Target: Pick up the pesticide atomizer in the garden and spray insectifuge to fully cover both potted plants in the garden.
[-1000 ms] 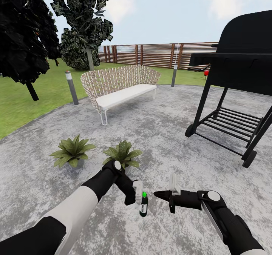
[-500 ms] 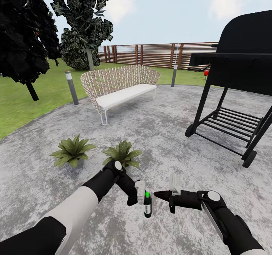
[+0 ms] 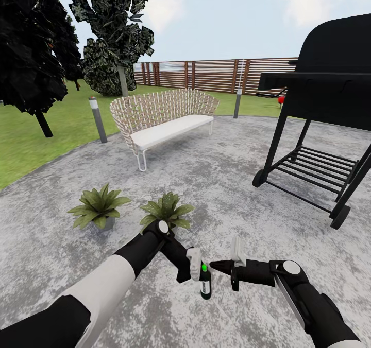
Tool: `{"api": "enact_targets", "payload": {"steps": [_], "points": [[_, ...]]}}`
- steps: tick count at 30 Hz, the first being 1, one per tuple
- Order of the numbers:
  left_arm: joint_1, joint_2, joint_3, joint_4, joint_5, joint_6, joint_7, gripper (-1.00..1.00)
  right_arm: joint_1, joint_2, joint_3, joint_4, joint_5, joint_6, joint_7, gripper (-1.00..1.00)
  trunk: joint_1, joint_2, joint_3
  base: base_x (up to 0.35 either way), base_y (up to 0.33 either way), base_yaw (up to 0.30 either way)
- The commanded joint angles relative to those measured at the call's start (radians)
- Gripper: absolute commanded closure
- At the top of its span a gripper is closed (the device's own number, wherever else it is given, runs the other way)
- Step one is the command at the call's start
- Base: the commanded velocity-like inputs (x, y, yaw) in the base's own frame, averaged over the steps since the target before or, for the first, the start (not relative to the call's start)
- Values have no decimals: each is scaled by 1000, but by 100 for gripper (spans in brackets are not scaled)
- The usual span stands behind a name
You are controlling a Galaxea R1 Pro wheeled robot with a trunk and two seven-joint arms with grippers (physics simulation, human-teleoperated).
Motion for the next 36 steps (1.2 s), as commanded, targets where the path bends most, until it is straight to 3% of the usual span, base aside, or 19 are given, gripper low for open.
{"api": "enact_targets", "payload": {"steps": [1, 13, 16, 18, 21, 24, 28, 29, 31, 32, 34, 35, 36], "points": [[0, 0, 0, -1, -2, 10, -3, 100, -1, -1, 1, -1, 1, 4, 2, 100, 0, 0, -1, 0, 0, 0], [2, 0, 0, -19, 1, 10, -1, 100, -1, -1, 1, -4, 1, 4, 3, 100, 0, 0, -1, 0, 0, 0], [6, 0, 0, -9, -9, 11, 26, 100, -1, -1, 0, -4, 1, 4, 3, 100, 0, 0, -1, 0, 0, 0], [9, 0, -3, -5, -32, 11, 47, 100, -1, -2, -1, -5, 1, 4, 3, 100, 0, 0, -1, 0, 0, 0], [34, 0, -2, -2, -116, 15, 54, 100, -1, -3, -3, -5, 1, 4, 3, 100, 0, 0, -1, 0, 0, 0], [68, 42, 3, -2, -172, 17, 56, 100, -1, -4, -4, -5, 1, 4, 3, 100, 0, 0, -1, 0, 0, 0], [85, 133, 8, -2, -180, 12, 57, 100, -1, -4, -5, -4, 1, 4, 3, 100, 0, 0, -1, 0, 0, 0], [91, 150, 9, -2, -179, 11, 58, 100, -1, -4, -5, -4, 1, 4, 3, -100, 0, 0, -1, 0, 0, 0], [109, 216, 12, -3, -177, 11, 59, 100, -1, -4, -5, -4, 1, 4, 3, -100, 0, 0, -1, 0, 0, 0], [125, 269, 14, -2, -170, 13, 60, 100, -1, -4, -7, -2, 1, 3, 2, -100, 0, 0, -1, 0, 0, 0], [148, 305, 28, -1, -150, 15, 89, 100, -1, -3, -6, 1, 1, 1, -1, -100, 0, 0, -1, 0, 0, 0], [195, 328, 113, -1, -101, 16, 200, 100, -1, -1, -3, 25, 3, -1, -46, -100, 0, 0, -1, 0, 0, 0], [230, 332, 177, -1, -73, 14, 266, 100, -1, -1, -2, 68, 0, -3, -90, -100, 0, 0, -1, 0, 0, 0]]}}
